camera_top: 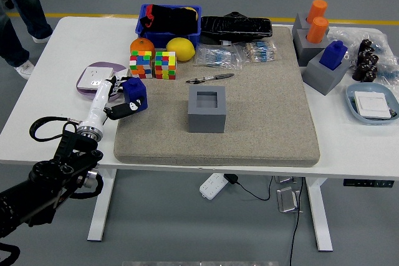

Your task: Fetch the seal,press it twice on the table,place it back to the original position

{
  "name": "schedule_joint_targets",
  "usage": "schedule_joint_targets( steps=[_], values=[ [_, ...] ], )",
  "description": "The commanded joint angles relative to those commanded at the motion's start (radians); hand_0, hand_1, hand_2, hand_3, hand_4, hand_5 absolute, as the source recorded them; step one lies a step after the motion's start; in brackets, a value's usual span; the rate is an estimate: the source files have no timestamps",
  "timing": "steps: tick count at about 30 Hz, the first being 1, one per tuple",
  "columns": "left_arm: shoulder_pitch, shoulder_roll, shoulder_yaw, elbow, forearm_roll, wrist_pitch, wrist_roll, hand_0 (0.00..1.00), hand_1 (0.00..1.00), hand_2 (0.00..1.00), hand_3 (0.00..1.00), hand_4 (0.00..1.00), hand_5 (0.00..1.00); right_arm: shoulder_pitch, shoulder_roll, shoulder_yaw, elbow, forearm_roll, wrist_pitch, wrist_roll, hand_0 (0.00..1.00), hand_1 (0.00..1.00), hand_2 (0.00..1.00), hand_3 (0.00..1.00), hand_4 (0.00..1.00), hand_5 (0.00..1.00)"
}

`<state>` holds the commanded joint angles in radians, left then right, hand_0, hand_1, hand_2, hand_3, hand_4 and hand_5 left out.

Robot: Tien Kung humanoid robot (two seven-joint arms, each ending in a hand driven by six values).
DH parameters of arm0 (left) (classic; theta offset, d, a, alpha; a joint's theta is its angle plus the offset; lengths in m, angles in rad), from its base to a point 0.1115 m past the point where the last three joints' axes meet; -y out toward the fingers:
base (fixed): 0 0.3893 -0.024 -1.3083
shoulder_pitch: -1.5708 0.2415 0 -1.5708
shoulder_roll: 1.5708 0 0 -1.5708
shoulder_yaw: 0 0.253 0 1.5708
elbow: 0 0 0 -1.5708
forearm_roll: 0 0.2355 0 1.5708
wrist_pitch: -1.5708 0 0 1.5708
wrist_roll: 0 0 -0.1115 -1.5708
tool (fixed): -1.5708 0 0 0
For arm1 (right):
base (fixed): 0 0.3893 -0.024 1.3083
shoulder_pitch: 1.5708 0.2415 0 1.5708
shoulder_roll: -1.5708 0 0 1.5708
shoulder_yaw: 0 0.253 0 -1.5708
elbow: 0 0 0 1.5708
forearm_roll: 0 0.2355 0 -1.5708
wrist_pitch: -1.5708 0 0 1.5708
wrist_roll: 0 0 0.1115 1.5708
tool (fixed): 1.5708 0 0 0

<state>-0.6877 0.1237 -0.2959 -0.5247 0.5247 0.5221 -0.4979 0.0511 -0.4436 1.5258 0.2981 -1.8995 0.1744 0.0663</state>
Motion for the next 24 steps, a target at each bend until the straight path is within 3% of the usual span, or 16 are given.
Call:
schedule_joint_targets(
  steps=[7,14,18,24],
  values=[
    [0.009,-0.015,0.019,0.021,-0.064,0.004,-0.036,0.820,0.516,0.407,0.691,0.627,0.002,0.003,-0.001,-0.008,0.002,0.001,-0.001,0.001,0.809,0.700,0.688,0.650,0.798,0.469],
    [0.010,-0.008,0.005,0.010,-0.068,0.007,-0.046,0.820,0.514,0.408,0.683,0.624,0.002,0.004,-0.007,-0.011,0.002,0.002,-0.003,0.003,0.809,0.700,0.688,0.650,0.798,0.469],
    [0.006,0.008,-0.035,-0.033,-0.031,0.008,-0.041,0.820,0.514,0.407,0.680,0.624,0.002,0.005,-0.010,-0.016,0.003,0.001,-0.004,0.003,0.808,0.700,0.688,0.651,0.798,0.470],
    [-0.008,0.043,-0.083,-0.149,0.062,0.002,-0.012,0.820,0.514,0.407,0.680,0.625,0.002,0.005,-0.013,-0.023,0.005,-0.002,-0.003,0.001,0.810,0.700,0.688,0.651,0.798,0.469]
  ],
)
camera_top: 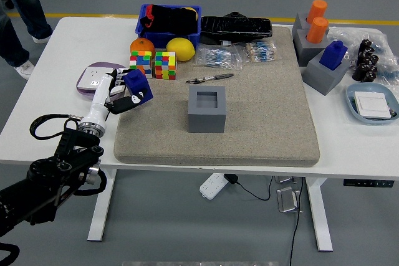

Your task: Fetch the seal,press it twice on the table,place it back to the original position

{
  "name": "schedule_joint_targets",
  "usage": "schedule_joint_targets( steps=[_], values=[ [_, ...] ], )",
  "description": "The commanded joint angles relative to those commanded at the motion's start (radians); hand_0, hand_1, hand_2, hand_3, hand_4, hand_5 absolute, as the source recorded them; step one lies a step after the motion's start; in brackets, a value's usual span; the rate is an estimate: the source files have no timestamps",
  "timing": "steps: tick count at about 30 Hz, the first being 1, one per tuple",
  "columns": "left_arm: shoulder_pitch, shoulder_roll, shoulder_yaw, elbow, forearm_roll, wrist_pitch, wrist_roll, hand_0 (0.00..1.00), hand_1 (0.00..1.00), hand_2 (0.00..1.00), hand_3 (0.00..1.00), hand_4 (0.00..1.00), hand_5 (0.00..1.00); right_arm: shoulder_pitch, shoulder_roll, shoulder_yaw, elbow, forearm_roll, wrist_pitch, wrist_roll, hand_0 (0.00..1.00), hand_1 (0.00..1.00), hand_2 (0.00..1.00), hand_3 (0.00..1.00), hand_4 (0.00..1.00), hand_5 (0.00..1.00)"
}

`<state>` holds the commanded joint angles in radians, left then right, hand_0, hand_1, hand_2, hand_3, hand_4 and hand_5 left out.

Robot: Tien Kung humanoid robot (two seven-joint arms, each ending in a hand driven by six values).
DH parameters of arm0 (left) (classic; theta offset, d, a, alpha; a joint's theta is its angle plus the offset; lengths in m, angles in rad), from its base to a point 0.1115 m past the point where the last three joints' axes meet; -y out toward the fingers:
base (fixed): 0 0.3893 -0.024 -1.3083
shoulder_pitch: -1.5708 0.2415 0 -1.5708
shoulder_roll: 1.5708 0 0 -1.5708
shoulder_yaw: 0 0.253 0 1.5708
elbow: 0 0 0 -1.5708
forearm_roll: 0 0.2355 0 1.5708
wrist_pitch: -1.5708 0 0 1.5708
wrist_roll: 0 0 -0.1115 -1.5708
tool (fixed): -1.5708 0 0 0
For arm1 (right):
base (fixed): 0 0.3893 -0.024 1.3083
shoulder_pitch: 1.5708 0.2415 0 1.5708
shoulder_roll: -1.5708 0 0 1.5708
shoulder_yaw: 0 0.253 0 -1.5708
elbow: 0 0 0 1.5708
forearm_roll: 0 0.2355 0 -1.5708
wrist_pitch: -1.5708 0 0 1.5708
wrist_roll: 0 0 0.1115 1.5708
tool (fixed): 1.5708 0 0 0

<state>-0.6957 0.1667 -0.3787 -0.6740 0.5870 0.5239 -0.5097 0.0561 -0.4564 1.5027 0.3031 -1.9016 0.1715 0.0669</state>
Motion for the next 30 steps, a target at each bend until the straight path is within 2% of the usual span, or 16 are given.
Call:
schedule_joint_targets(
  steps=[4,8,14,24,30],
  values=[
    [-0.012,0.013,-0.021,-0.079,0.062,-0.009,0.028,0.820,0.513,0.407,0.680,0.622,0.002,0.003,-0.003,-0.009,0.001,0.001,0.001,0.000,0.810,0.700,0.688,0.651,0.798,0.469],
    [-0.039,0.022,-0.014,-0.166,0.163,-0.051,0.087,0.820,0.513,0.407,0.680,0.622,0.002,0.005,-0.006,-0.015,0.001,0.004,0.001,0.000,0.810,0.700,0.688,0.651,0.798,0.469],
    [-0.079,0.024,0.006,-0.239,0.215,-0.093,0.137,0.820,0.511,0.407,0.677,0.625,0.002,0.015,-0.010,-0.035,0.004,0.012,0.004,-0.001,0.809,0.700,0.688,0.651,0.798,0.469],
    [-0.119,0.008,0.069,-0.241,0.202,-0.141,0.179,0.821,0.512,0.408,0.673,0.631,0.002,0.012,-0.017,-0.047,0.005,0.019,0.004,0.001,0.809,0.700,0.688,0.652,0.798,0.469],
    [-0.147,-0.004,0.094,-0.206,0.180,-0.165,0.194,0.820,0.513,0.408,0.670,0.632,0.002,0.013,-0.015,-0.046,0.005,0.017,0.005,0.000,0.809,0.700,0.688,0.651,0.798,0.469]
  ],
)
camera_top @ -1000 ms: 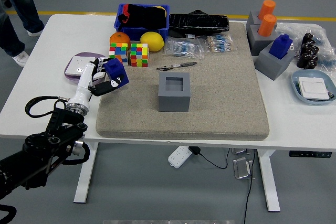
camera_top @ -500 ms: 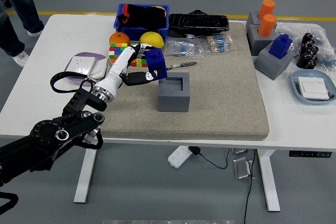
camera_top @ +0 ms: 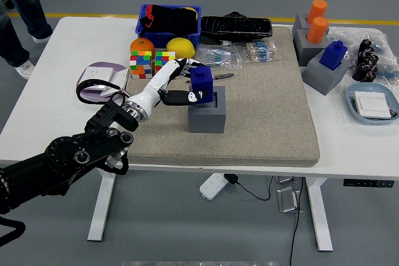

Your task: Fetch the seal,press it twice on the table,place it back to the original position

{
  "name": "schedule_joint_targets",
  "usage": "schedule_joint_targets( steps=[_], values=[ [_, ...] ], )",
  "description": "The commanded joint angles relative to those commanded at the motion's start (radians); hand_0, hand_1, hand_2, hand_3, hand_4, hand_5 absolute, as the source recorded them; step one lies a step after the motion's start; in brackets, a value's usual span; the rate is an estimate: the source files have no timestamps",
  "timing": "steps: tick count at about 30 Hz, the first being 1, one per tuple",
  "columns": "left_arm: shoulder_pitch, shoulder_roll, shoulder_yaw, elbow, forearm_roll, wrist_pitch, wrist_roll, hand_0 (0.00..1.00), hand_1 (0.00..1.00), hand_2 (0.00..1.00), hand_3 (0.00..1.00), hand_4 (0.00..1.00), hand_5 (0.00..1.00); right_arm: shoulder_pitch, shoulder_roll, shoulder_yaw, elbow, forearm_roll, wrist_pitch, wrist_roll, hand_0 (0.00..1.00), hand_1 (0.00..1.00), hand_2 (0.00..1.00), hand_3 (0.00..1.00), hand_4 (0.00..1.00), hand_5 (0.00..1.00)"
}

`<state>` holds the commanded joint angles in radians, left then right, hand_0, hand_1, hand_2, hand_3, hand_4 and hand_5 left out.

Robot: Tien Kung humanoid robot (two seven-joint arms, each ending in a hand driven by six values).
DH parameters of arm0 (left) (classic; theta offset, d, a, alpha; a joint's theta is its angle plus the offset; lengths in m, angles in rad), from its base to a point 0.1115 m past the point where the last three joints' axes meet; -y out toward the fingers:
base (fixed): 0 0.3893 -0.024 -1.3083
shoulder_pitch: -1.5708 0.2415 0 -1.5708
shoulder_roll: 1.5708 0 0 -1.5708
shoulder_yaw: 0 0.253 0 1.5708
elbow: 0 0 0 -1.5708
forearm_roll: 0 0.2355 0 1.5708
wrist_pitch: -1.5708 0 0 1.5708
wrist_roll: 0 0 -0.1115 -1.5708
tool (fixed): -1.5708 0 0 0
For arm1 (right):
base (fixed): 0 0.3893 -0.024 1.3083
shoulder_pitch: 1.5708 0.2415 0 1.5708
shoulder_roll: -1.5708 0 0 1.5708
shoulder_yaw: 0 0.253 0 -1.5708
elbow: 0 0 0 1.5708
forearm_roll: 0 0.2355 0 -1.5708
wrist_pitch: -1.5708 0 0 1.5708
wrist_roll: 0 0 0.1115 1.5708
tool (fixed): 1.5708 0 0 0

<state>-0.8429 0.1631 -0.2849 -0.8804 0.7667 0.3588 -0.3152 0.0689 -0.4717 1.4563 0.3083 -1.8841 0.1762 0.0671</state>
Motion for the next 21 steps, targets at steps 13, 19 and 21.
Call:
schedule_joint_targets(
  steps=[13,19,21],
  values=[
    [-0.019,-0.031,0.019,0.043,-0.032,-0.034,0.011,0.827,0.514,0.409,0.672,0.640,0.002,0.005,0.000,-0.003,0.000,0.001,0.002,0.000,0.809,0.701,0.688,0.652,0.798,0.469],
    [-0.023,-0.041,0.029,0.064,-0.038,-0.037,0.009,0.832,0.531,0.413,0.675,0.644,0.002,0.007,0.001,0.000,0.001,0.000,0.002,0.001,0.809,0.701,0.688,0.653,0.798,0.469],
    [-0.026,-0.043,0.031,0.068,-0.042,-0.037,0.007,0.832,0.531,0.413,0.675,0.644,0.002,0.007,0.000,0.001,0.001,0.000,0.002,0.001,0.809,0.701,0.688,0.653,0.798,0.469]
  ],
)
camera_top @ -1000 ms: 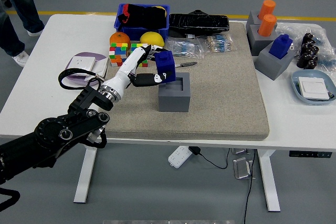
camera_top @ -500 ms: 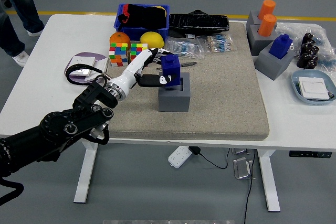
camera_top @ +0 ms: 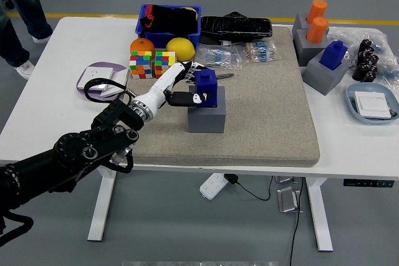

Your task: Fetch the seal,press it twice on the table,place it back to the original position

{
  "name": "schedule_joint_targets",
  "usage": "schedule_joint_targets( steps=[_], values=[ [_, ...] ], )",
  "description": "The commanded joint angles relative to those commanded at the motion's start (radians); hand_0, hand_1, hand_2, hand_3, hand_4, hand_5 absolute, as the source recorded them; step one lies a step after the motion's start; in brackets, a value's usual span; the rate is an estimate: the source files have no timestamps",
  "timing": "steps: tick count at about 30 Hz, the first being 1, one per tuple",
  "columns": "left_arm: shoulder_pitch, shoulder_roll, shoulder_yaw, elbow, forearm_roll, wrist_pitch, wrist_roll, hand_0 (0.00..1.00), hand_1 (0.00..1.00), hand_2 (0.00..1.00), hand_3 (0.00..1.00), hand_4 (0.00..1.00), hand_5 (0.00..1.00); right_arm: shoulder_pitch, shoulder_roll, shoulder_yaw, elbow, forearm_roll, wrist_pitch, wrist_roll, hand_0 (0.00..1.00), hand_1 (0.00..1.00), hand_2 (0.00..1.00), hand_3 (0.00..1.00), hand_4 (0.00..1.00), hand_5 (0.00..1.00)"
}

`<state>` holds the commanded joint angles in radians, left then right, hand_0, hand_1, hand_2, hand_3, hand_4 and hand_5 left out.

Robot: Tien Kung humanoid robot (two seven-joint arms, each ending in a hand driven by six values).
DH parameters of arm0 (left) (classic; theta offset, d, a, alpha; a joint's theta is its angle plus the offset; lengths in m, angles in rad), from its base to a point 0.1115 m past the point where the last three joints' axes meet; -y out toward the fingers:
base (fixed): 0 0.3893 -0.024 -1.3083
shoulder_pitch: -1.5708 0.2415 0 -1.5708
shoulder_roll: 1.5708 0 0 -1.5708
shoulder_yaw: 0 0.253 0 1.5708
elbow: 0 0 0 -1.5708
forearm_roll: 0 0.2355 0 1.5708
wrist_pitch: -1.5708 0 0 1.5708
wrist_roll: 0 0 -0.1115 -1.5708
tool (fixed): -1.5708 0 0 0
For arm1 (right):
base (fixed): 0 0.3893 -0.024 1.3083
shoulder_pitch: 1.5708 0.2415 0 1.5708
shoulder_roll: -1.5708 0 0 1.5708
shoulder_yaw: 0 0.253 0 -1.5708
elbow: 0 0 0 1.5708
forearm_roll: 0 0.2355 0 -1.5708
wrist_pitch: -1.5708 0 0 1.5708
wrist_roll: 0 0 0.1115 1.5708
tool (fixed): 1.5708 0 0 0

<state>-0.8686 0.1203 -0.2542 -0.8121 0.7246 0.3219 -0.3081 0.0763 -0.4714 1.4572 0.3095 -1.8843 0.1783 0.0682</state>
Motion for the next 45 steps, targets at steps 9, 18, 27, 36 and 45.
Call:
schedule_joint_targets(
  steps=[9,18,27,36,45],
  values=[
    [-0.015,-0.005,0.025,0.015,-0.003,-0.023,0.002,0.832,0.540,0.411,0.662,0.650,0.002,0.000,0.001,0.008,0.001,-0.001,0.000,0.001,0.808,0.701,0.688,0.653,0.799,0.468],
    [-0.028,-0.003,0.039,0.017,0.007,-0.036,0.004,0.833,0.543,0.410,0.649,0.647,0.002,0.001,0.002,0.009,0.000,-0.001,0.001,0.001,0.809,0.701,0.688,0.653,0.799,0.469],
    [-0.036,-0.012,0.049,0.032,-0.018,-0.031,-0.016,0.833,0.561,0.414,0.640,0.648,0.002,0.002,0.004,0.015,0.000,-0.003,0.001,0.001,0.809,0.701,0.688,0.654,0.799,0.470],
    [-0.040,-0.025,0.067,0.058,-0.050,-0.042,-0.031,0.834,0.570,0.417,0.635,0.655,0.002,0.003,0.005,0.011,0.001,0.000,0.002,0.001,0.810,0.701,0.688,0.652,0.799,0.469],
    [-0.048,-0.016,0.081,0.058,-0.049,-0.051,-0.028,0.831,0.568,0.416,0.628,0.646,0.002,0.001,0.005,0.019,0.000,-0.002,0.001,0.002,0.808,0.701,0.688,0.653,0.799,0.469]
  ],
)
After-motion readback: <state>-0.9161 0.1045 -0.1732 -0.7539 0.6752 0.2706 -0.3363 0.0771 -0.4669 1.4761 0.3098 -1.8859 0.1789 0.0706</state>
